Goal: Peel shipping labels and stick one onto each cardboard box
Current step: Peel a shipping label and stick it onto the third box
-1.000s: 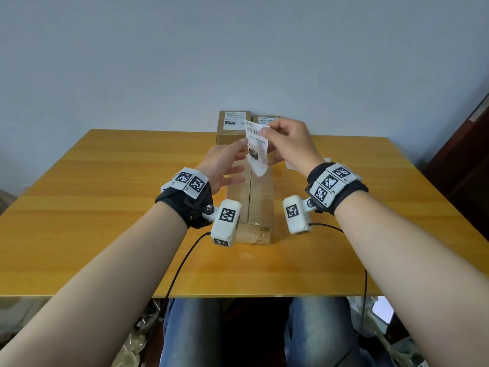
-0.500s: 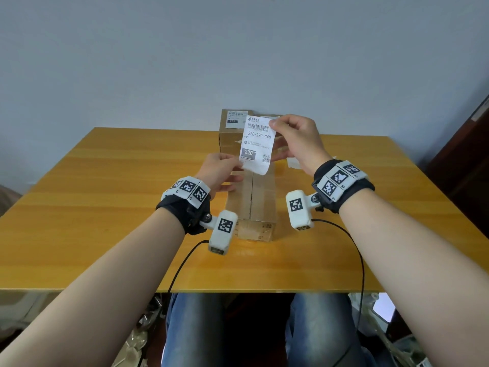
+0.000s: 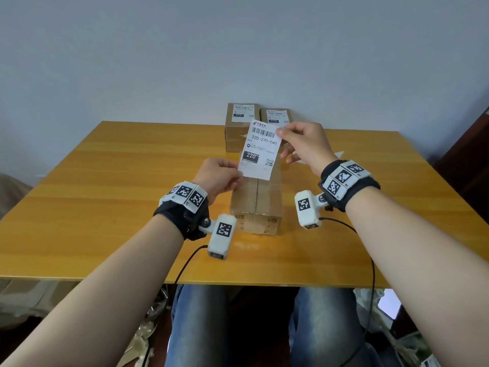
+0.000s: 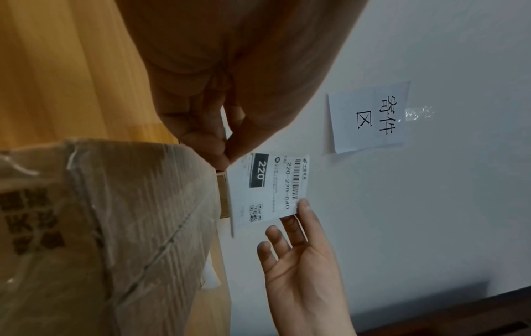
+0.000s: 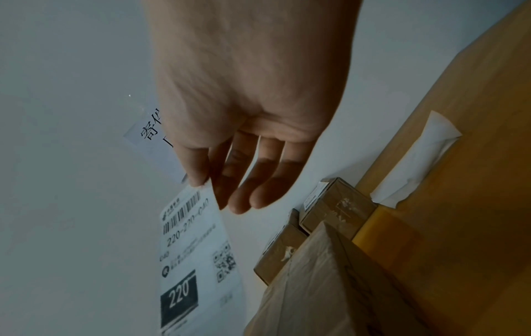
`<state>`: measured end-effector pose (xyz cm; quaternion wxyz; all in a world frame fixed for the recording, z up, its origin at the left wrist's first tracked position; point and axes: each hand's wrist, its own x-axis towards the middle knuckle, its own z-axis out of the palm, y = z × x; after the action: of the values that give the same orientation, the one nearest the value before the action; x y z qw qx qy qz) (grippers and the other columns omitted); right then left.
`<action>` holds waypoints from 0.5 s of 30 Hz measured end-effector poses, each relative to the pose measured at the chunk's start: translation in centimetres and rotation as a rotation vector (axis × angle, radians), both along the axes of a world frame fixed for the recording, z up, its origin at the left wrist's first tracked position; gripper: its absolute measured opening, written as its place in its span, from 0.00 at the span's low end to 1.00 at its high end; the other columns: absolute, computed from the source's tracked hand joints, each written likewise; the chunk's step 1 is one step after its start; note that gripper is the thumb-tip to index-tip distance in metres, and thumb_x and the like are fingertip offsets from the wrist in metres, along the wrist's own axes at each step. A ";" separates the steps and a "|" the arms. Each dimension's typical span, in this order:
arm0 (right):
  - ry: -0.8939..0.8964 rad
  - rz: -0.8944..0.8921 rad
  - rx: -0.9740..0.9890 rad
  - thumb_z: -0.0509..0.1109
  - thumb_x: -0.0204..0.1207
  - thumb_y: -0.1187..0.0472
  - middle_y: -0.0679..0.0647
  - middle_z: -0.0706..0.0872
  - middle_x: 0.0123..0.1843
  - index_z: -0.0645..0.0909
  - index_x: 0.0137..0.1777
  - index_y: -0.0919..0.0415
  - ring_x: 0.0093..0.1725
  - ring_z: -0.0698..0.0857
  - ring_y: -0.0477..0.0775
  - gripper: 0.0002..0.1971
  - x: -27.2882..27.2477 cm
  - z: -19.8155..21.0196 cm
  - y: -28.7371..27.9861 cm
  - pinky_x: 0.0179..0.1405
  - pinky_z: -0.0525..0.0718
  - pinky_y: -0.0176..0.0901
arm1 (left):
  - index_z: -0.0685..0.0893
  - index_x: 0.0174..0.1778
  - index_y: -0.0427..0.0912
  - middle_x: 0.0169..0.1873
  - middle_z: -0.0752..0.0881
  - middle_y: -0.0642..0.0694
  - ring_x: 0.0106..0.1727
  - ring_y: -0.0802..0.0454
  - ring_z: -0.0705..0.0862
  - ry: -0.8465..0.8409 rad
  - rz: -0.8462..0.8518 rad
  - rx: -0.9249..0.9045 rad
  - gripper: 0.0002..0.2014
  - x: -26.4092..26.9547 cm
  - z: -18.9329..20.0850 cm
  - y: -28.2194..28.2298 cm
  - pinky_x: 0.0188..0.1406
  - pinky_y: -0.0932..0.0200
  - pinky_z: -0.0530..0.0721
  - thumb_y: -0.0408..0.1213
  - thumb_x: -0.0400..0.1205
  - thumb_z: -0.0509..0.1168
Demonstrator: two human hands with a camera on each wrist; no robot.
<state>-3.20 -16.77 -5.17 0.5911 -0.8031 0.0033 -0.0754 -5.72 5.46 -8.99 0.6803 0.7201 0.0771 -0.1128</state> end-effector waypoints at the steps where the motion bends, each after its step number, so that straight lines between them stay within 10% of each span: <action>1: -0.015 -0.001 0.004 0.75 0.84 0.57 0.53 0.96 0.46 0.90 0.51 0.60 0.31 0.90 0.56 0.06 0.0 0.0 0.0 0.26 0.89 0.46 | 0.79 0.48 0.40 0.40 0.90 0.37 0.37 0.48 0.88 0.013 0.012 -0.002 0.10 0.0 -0.1 -0.1 0.27 0.65 0.84 0.21 0.82 0.71; 10: -0.100 0.028 -0.057 0.76 0.83 0.60 0.54 0.92 0.39 0.92 0.51 0.61 0.30 0.89 0.52 0.05 0.0 0.0 -0.1 0.24 0.86 0.44 | 0.79 0.63 0.44 0.51 0.90 0.45 0.39 0.49 0.87 0.040 0.089 -0.070 0.08 0.0 1.1 -0.8 0.31 0.57 0.85 0.33 0.88 0.63; 15: -0.106 0.046 -0.145 0.79 0.81 0.61 0.50 0.93 0.36 0.89 0.46 0.56 0.26 0.88 0.51 0.02 -0.2 0.3 0.3 0.21 0.84 0.41 | 0.84 0.57 0.52 0.48 0.84 0.50 0.46 0.53 0.87 -0.248 0.164 -0.009 0.05 -0.5 2.8 -1.5 0.37 0.58 0.85 0.42 0.87 0.67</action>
<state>-3.44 -16.46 -4.92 0.5321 -0.8386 -0.0519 -0.1045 -6.22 3.92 -6.15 0.6947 0.7168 0.0504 0.0326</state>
